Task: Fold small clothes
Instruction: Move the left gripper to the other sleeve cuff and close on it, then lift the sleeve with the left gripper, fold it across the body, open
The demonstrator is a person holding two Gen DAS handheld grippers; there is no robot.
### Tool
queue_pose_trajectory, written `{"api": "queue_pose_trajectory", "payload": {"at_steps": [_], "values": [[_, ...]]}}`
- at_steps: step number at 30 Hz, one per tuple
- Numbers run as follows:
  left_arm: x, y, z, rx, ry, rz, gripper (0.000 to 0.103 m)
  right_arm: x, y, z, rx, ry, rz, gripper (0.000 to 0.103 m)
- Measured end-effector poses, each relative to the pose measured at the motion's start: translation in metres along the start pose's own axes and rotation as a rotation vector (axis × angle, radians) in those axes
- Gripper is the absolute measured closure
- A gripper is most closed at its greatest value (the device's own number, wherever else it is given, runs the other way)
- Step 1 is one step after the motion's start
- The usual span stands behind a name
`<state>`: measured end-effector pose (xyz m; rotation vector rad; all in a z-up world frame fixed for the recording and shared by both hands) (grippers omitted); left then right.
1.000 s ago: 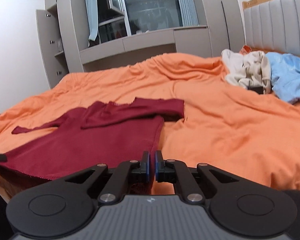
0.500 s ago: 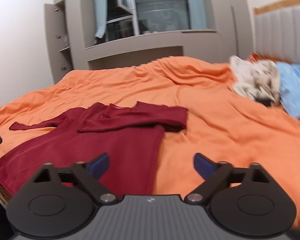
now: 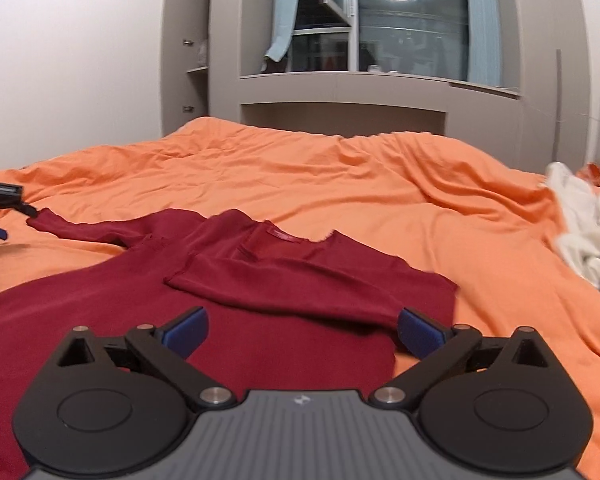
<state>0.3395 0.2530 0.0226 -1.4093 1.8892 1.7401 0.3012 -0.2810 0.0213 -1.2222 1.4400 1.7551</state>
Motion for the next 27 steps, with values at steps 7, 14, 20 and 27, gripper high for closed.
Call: {"api": "queue_pose_trajectory", "payload": {"at_steps": [7,14,20,27], "values": [[-0.039,-0.071,0.033,-0.108,0.114,0.044,0.001,0.011,-0.039,-0.016,-0.166,-0.108,0.07,0.0],[-0.055,-0.1,0.048,-0.15,0.213,0.029,0.002,0.024,-0.048,-0.02,-0.15,-0.108,0.127,0.0],[-0.07,-0.105,0.054,-0.25,0.261,-0.065,0.061,0.03,-0.053,-0.014,-0.141,-0.086,0.15,0.0],[-0.082,-0.107,0.057,-0.258,0.267,-0.137,0.097,0.03,-0.052,-0.012,-0.132,-0.075,0.143,0.0]]}}
Point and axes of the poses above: each gripper's, at about its wrist camera, not at the fingertips, and y roughly against the way its jaws point, z to its left, x to its underside, the point moved 5 cm from there along -y, roughly the way its jaws point, and after that the axes turned 1 degree about z, right-handed, at the moved point
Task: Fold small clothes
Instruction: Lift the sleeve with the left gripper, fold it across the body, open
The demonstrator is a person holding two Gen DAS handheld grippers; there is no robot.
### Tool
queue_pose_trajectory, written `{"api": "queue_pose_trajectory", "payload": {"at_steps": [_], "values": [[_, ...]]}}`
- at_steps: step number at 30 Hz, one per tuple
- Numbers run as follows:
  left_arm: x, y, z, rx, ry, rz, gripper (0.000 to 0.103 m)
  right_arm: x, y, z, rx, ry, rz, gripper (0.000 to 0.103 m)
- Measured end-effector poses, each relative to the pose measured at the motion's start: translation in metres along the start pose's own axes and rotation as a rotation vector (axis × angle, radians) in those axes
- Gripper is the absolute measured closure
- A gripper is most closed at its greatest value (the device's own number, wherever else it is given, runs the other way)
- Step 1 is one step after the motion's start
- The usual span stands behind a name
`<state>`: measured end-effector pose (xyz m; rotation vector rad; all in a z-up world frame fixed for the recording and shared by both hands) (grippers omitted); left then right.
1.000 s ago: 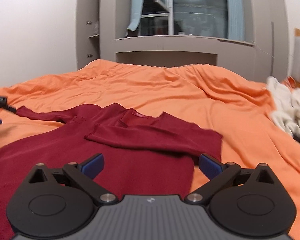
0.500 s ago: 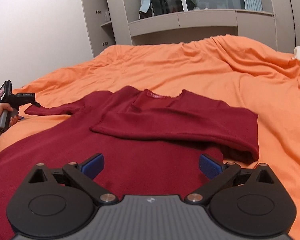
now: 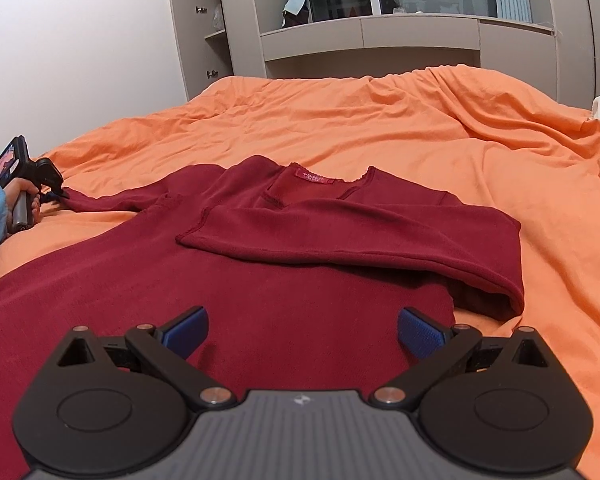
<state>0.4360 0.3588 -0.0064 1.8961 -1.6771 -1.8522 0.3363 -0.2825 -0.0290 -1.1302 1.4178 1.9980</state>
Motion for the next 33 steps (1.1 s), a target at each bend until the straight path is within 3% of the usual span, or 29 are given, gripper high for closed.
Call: {"api": "queue_pose_trajectory", "payload": {"at_steps": [7,12,17,25,33], "values": [[-0.035,0.044,-0.036,0.052,-0.158,-0.198,0.097,-0.002,0.006,0.001,0.013,0.006,-0.027,0.0],[-0.041,0.089,-0.078,0.171,-0.208,-0.269,0.097,-0.005,0.011,-0.002,0.017,-0.005,-0.049,0.0],[-0.023,0.141,-0.134,0.328,-0.279,-0.287,0.097,-0.009,0.02,-0.014,0.037,-0.052,-0.085,0.0],[0.053,0.219,-0.23,0.541,-0.545,-0.316,0.097,-0.019,0.033,-0.047,0.158,-0.122,-0.143,0.0],[0.172,0.242,-0.299,0.693,-0.692,-0.191,0.097,-0.023,0.049,-0.086,0.295,-0.197,-0.174,0.0]]}}
Point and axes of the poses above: each gripper's, at about its wrist camera, not at the fingertips, and y roughly against the way its jaws point, z to its left, x to its underside, the point moved 5 cm from there along -y, roughly the way its jaws point, and after that the axes turned 1 degree about z, right-handed, at the moved point
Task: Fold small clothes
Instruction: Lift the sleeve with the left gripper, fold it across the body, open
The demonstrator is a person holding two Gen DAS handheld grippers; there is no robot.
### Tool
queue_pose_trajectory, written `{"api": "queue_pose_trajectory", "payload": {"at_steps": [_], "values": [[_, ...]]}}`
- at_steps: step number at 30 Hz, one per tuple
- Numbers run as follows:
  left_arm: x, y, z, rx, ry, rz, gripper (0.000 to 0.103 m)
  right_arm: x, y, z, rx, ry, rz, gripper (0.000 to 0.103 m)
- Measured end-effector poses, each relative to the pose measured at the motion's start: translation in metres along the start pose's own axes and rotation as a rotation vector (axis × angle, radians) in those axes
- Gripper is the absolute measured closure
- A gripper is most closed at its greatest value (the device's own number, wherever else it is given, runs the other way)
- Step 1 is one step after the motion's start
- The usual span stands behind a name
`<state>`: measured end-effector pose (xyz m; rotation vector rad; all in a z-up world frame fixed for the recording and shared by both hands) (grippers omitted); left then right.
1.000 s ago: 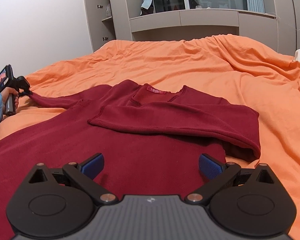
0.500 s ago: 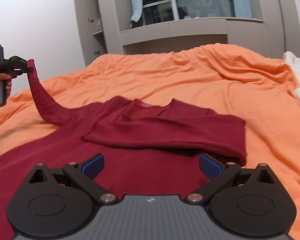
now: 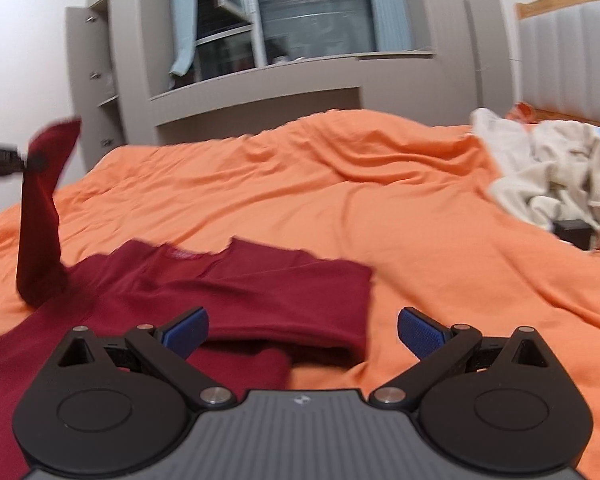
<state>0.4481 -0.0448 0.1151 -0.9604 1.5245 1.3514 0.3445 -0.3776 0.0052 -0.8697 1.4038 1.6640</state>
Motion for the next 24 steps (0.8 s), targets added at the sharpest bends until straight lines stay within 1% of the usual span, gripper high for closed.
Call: {"api": "queue_pose_trajectory", "payload": {"at_steps": [3,5,10,12,15,18,20,21,22,23,24], "values": [[0.033,-0.016,-0.032,0.054,0.037,0.036,0.097,-0.005,0.001,-0.013,0.024,-0.044,-0.016,0.0],[0.055,-0.03,-0.05,0.087,0.051,0.08,0.097,-0.008,0.002,-0.02,0.037,-0.062,-0.027,0.0],[0.109,-0.048,-0.093,0.146,-0.005,0.192,0.097,-0.012,0.003,-0.036,0.075,-0.103,-0.047,0.0],[0.129,-0.052,-0.103,0.163,-0.03,0.24,0.096,-0.013,0.0,-0.041,0.078,-0.122,-0.049,0.0],[0.147,-0.057,-0.108,0.19,-0.036,0.312,0.09,-0.012,-0.004,-0.045,0.09,-0.13,-0.038,0.0],[0.151,-0.053,-0.102,0.201,-0.014,0.361,0.079,-0.01,-0.01,-0.046,0.099,-0.136,-0.025,0.0],[0.146,-0.049,-0.097,0.217,-0.011,0.378,0.057,-0.008,-0.013,-0.044,0.09,-0.137,-0.018,0.0],[0.146,-0.046,-0.095,0.218,-0.011,0.384,0.049,-0.007,-0.016,-0.042,0.086,-0.135,-0.01,0.0],[0.142,-0.043,-0.093,0.214,-0.013,0.389,0.031,-0.005,-0.02,-0.04,0.082,-0.133,0.0,0.0],[0.14,-0.039,-0.091,0.206,-0.016,0.39,0.019,-0.004,-0.023,-0.037,0.078,-0.133,0.013,0.0],[0.139,-0.034,-0.088,0.204,-0.023,0.387,0.016,-0.002,-0.027,-0.034,0.073,-0.131,0.022,0.0]]}}
Point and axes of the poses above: each gripper's, at about its wrist camera, not at the fingertips, and y roughly against the way its jaws point, z to its left, x to its underside, the point moved 5 cm from there along -y, roughly the way its jaws point, and after that the axes turned 1 degree about z, right-handed, at the moved point
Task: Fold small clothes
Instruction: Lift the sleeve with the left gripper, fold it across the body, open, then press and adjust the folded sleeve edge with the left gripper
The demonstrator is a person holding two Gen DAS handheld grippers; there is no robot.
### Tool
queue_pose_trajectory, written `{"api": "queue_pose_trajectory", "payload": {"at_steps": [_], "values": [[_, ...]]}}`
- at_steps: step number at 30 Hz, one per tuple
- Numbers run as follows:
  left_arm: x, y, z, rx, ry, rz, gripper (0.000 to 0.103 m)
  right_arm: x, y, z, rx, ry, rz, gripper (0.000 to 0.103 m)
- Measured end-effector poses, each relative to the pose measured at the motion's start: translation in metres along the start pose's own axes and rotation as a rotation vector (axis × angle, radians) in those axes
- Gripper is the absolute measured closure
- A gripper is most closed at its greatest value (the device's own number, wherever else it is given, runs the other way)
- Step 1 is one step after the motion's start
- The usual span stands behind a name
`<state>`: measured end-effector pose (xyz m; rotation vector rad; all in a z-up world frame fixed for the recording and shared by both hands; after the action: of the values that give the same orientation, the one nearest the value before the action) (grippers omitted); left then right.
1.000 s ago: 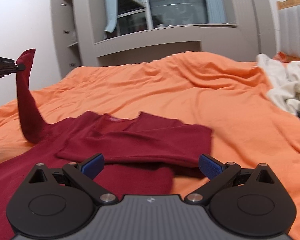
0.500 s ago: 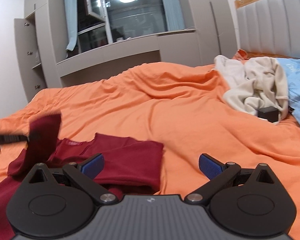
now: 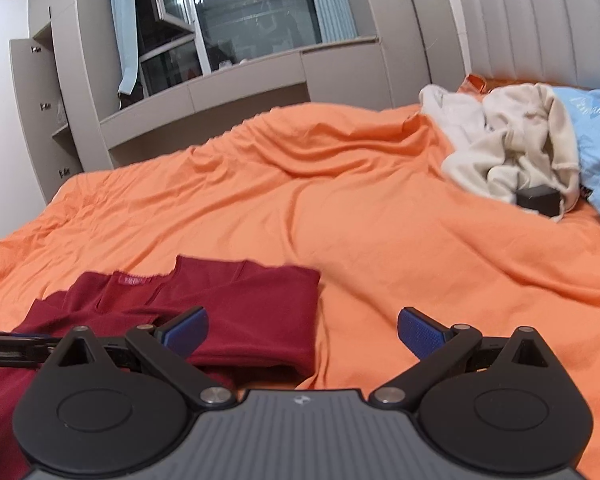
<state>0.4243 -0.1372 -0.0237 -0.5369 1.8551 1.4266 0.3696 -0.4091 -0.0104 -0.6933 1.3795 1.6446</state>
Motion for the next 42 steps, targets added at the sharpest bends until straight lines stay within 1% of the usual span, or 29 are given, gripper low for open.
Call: {"api": "queue_pose_trajectory", "payload": {"at_steps": [3,5,9,11,14,16,18,19,21,23,26,29,30,31,32,33,35,36,38,39,42], "values": [[0.002,0.017,0.009,-0.011,-0.016,0.005,0.009,0.006,-0.008,0.012,-0.01,0.034,0.026,0.0],[0.003,0.029,0.022,-0.051,0.001,0.011,0.001,0.009,-0.011,0.024,-0.023,0.088,0.042,0.0],[0.006,0.048,0.067,-0.173,0.073,0.044,0.001,0.013,-0.015,0.051,-0.062,0.214,0.04,0.0],[0.009,0.058,0.093,-0.231,0.089,0.054,0.001,0.014,-0.021,0.066,-0.092,0.246,0.052,0.0],[0.016,0.065,0.137,-0.34,0.101,0.084,0.001,0.013,-0.033,0.086,-0.121,0.277,0.069,0.0],[0.023,0.065,0.168,-0.389,0.12,0.117,0.001,0.01,-0.04,0.1,-0.13,0.303,0.067,0.0],[0.034,0.062,0.198,-0.415,0.181,0.169,0.001,0.009,-0.048,0.112,-0.149,0.335,0.062,0.0],[0.04,0.061,0.21,-0.41,0.219,0.181,0.001,0.01,-0.051,0.119,-0.161,0.355,0.063,0.0],[0.045,0.06,0.224,-0.36,0.26,0.175,0.001,0.013,-0.059,0.13,-0.189,0.389,0.065,0.0],[0.044,0.057,0.226,-0.37,0.228,0.172,0.001,0.016,-0.066,0.138,-0.206,0.412,0.069,0.0],[0.039,0.045,0.221,-0.444,0.121,0.157,0.0,0.022,-0.081,0.149,-0.204,0.445,0.097,0.0],[0.031,0.033,0.216,-0.481,0.027,0.127,0.002,0.029,-0.089,0.152,-0.211,0.449,0.114,0.0],[0.029,0.032,0.214,-0.483,0.003,0.114,0.004,0.031,-0.09,0.151,-0.216,0.447,0.118,0.0],[0.027,0.03,0.214,-0.479,-0.013,0.102,0.011,0.031,-0.091,0.15,-0.218,0.443,0.12,0.0],[0.025,0.031,0.212,-0.471,-0.022,0.083,0.021,0.031,-0.091,0.149,-0.222,0.435,0.119,0.0],[0.023,0.032,0.211,-0.454,-0.03,0.06,0.027,0.03,-0.091,0.148,-0.23,0.426,0.118,0.0],[0.022,0.034,0.208,-0.429,-0.044,0.039,0.055,0.029,-0.09,0.147,-0.237,0.413,0.118,0.0],[0.022,0.034,0.206,-0.423,-0.053,0.034,0.062,0.029,-0.091,0.146,-0.235,0.413,0.118,0.001],[0.022,0.035,0.202,-0.403,-0.069,0.02,0.085,0.03,-0.092,0.147,-0.231,0.418,0.12,0.005],[0.023,0.035,0.2,-0.396,-0.078,0.01,0.092,0.031,-0.092,0.147,-0.234,0.42,0.124,0.005],[0.022,0.038,0.194,-0.41,-0.1,-0.018,0.096,0.036,-0.097,0.148,-0.232,0.424,0.141,0.005]]}}
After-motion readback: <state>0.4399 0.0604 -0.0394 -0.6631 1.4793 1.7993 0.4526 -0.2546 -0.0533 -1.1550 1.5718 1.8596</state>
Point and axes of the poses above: each gripper's, at about its wrist camera, not at the fingertips, and y roughly against the way its jaws point, z to its left, x to its underside, the point moved 5 cm from there along -y, roughly the way its jaws point, and after that the axes turned 1 degree about z, right-handed, at the moved point
